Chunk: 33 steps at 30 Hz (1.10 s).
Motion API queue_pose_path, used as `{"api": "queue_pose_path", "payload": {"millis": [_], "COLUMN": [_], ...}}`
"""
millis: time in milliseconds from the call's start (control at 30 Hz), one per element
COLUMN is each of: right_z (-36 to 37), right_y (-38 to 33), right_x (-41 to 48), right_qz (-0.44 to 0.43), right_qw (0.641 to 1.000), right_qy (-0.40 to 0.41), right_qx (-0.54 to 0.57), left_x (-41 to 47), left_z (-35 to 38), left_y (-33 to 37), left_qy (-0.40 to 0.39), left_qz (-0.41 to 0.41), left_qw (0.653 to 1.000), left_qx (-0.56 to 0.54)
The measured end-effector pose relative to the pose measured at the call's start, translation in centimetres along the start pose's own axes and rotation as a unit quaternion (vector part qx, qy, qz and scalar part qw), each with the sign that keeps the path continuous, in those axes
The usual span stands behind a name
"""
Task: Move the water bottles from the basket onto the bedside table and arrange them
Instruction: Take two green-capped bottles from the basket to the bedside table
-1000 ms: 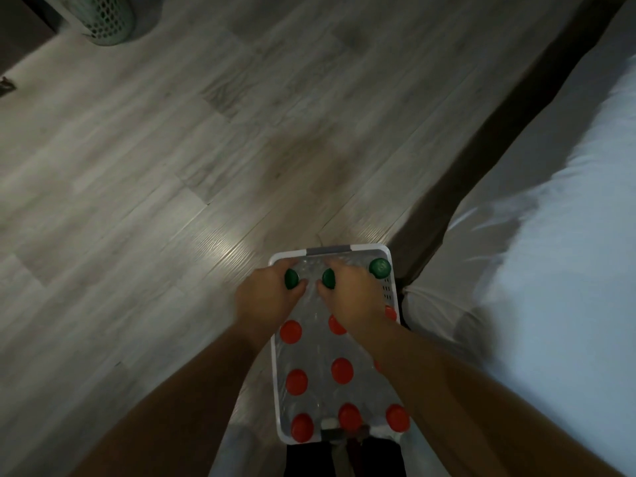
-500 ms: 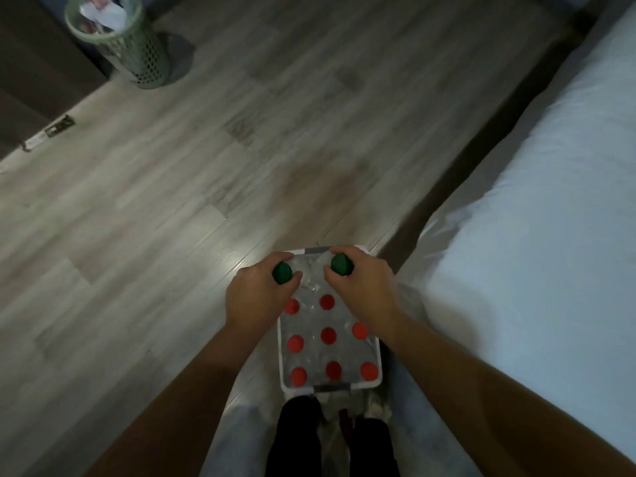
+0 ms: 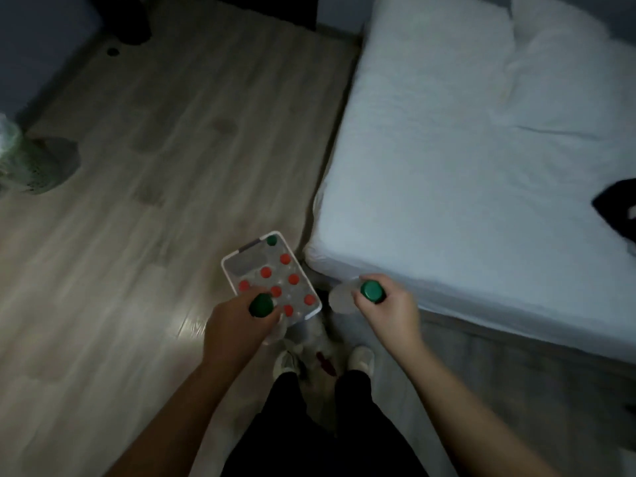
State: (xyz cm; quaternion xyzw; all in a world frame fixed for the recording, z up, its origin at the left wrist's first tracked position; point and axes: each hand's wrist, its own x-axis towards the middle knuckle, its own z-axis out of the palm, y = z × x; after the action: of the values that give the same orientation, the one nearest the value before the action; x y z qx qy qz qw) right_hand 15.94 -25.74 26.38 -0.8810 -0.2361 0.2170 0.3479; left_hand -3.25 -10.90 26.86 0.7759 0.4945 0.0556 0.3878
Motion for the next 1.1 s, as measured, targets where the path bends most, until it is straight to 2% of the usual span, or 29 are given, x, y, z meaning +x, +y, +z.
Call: {"api": "queue_pose_path", "payload": {"millis": [133, 300, 433, 567, 733, 933, 1100], "right_z": [-4.4, -9.2, -13.4, -18.8, -24.7, -30.8, -34.9], "right_y": [5.2, 11.7, 17.1, 22.9, 29.5, 35.5, 39.0], "right_x": [-5.6, -12.5, -17.8, -22.2, -26.7, -31.2, -32.0], "right_qz": [0.070, 0.162, 0.204, 0.233, 0.261, 0.276, 0.313], "right_qw": [0.994, 0.969, 0.947, 0.939, 0.918, 0.894, 0.857], "right_qy": [0.088, 0.181, 0.229, 0.232, 0.275, 0.338, 0.386], "right_qx": [0.018, 0.049, 0.098, 0.103, 0.120, 0.106, 0.136], "left_x": [-2.3, -5.1, -7.6, -11.9, -19.0, -25.0, -27.0], "left_z": [2.1, 6.4, 11.2, 17.9, 26.1, 33.1, 38.5], "left_y": [2.7, 7.5, 11.3, 15.7, 21.4, 29.2, 35.6], "left_qy": [-0.085, -0.183, -0.203, -0.191, -0.238, -0.298, -0.340], "left_qz": [0.092, 0.208, 0.278, 0.295, 0.274, 0.323, 0.334], "left_qw": [0.990, 0.958, 0.934, 0.932, 0.931, 0.898, 0.878], "left_qx": [0.060, 0.072, 0.092, 0.086, 0.029, -0.031, -0.047]}}
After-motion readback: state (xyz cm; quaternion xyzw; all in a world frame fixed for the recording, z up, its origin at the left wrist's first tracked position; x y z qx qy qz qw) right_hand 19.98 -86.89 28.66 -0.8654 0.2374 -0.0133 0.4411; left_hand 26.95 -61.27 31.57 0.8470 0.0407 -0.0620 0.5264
